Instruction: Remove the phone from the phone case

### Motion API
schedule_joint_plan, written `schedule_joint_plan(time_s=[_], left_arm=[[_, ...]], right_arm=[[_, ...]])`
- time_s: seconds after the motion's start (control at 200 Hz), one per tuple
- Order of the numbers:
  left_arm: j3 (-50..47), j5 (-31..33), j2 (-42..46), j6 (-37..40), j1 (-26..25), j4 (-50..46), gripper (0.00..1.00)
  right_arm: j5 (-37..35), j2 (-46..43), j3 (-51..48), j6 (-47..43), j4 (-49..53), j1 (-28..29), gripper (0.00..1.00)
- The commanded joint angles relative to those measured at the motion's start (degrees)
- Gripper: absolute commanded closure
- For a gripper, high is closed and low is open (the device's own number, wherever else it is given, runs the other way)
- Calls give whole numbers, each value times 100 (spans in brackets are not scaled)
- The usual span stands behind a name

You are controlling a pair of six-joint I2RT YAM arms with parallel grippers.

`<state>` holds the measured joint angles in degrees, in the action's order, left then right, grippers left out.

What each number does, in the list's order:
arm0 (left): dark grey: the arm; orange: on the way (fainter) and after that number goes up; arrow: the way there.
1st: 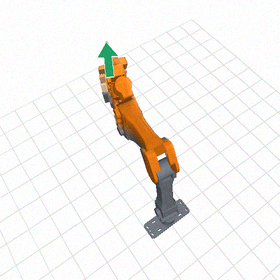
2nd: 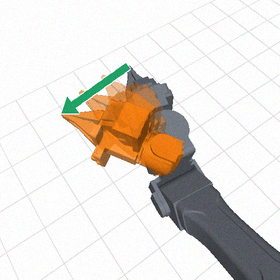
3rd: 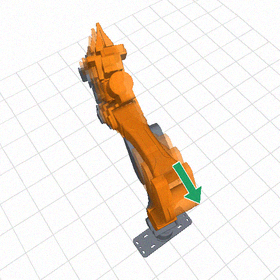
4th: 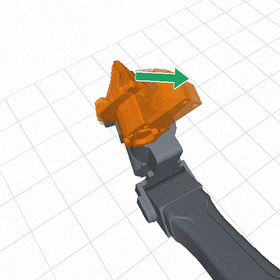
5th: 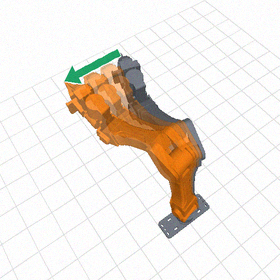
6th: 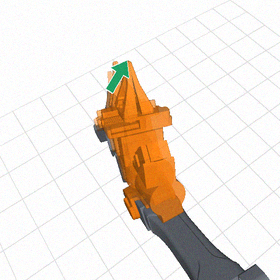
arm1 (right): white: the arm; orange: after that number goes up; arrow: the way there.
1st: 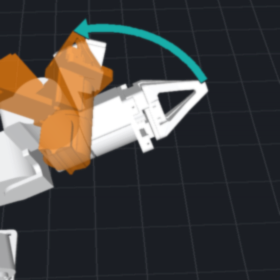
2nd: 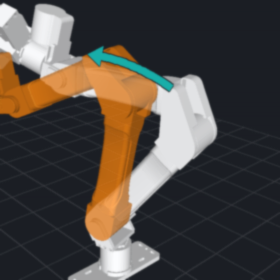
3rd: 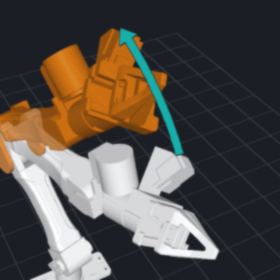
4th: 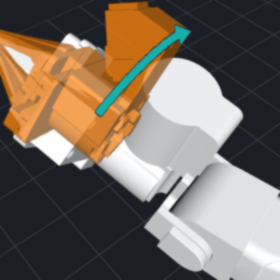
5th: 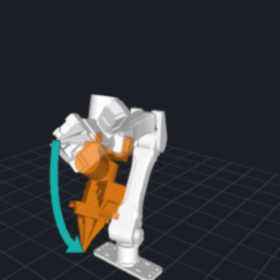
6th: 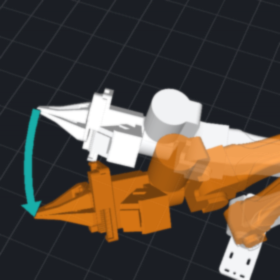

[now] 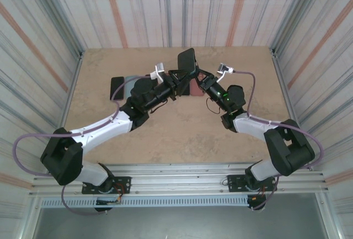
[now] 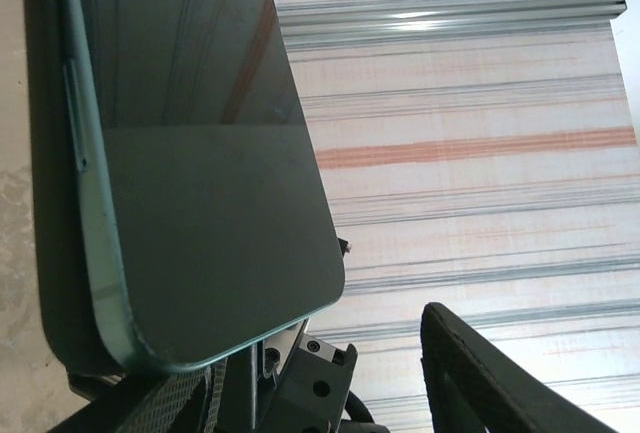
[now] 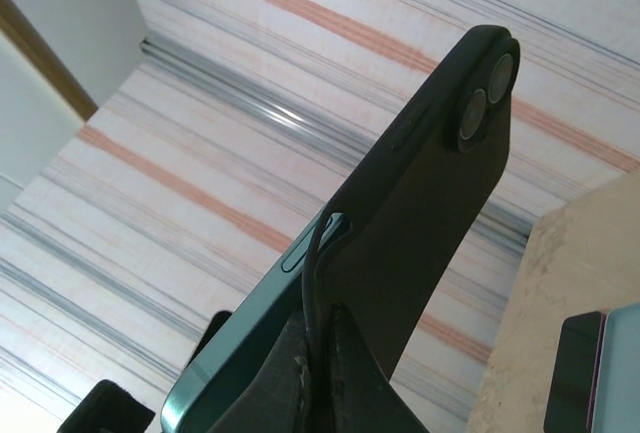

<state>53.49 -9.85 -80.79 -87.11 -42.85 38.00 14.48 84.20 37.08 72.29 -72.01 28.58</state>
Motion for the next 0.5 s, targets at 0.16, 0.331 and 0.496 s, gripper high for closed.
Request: schedule_joint_plan(time_s=[0.16, 0.331, 0.496], left_arm=[[-72, 552, -144, -173, -91, 473, 47], [-95, 715, -200, -280, -169, 638, 54], [-37, 812, -204, -265, -202, 724, 62]], right_arm=[[-93, -34, -110, -463, -868, 147, 100], [-123, -124, -165, -880, -868, 184, 100], [-79, -209, -183, -1031, -872, 194, 100]])
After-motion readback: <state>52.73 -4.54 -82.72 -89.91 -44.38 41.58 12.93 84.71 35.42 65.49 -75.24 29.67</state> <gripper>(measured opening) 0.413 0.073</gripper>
